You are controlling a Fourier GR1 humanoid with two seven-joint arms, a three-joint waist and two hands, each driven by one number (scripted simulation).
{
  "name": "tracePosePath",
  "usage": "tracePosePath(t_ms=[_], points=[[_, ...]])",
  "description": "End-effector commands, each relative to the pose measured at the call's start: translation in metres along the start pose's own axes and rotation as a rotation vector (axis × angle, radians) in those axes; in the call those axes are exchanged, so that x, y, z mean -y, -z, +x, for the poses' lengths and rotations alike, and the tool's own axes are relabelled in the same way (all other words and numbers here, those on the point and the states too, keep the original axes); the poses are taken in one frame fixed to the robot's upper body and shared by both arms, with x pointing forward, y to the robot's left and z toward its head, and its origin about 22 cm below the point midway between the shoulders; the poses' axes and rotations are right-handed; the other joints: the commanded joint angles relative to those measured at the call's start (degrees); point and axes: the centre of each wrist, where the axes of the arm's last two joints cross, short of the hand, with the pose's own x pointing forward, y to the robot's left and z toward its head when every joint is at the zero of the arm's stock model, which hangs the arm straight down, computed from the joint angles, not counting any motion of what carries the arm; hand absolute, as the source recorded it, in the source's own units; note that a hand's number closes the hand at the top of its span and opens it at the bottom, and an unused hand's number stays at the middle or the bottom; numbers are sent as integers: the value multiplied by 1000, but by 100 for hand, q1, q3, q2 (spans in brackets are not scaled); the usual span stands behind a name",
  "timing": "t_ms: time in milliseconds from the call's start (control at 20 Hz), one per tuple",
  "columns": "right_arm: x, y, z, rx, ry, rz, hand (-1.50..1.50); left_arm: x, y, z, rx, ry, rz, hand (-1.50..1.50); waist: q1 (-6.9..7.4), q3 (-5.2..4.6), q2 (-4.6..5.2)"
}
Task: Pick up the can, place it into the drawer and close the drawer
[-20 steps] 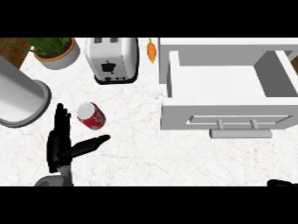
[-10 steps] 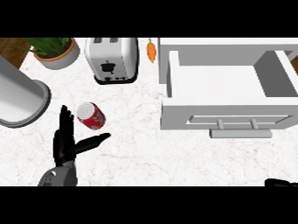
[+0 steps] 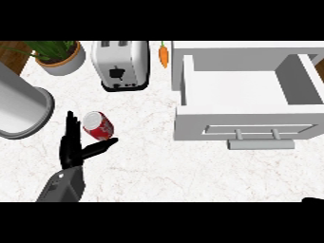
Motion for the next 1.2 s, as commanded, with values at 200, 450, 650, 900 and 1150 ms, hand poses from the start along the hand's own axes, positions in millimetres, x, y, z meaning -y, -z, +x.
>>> tracePosePath(t_ms=[200,450,650,900,1150], points=[[-11,5,-17,-6,-7,20,-150,-6,16,-5,33,-31,-63,-150,-25,-4,21],[0,2,-1,2,-10,-15,-150,38,40,34,15,-15,-158,-150,-7,2,-3],[-4,4,7,32,-4,-10,-150,13,37,16,25,-87,-214,150,-66,-6,27],[9,1,11,43,-26,-13,-150,25,39,21,61,-125,-240,150,-44,-2,12],[6,3,10,27,-41,-2,-150,43,38,23,100,-122,-285,150,-112,-7,41]])
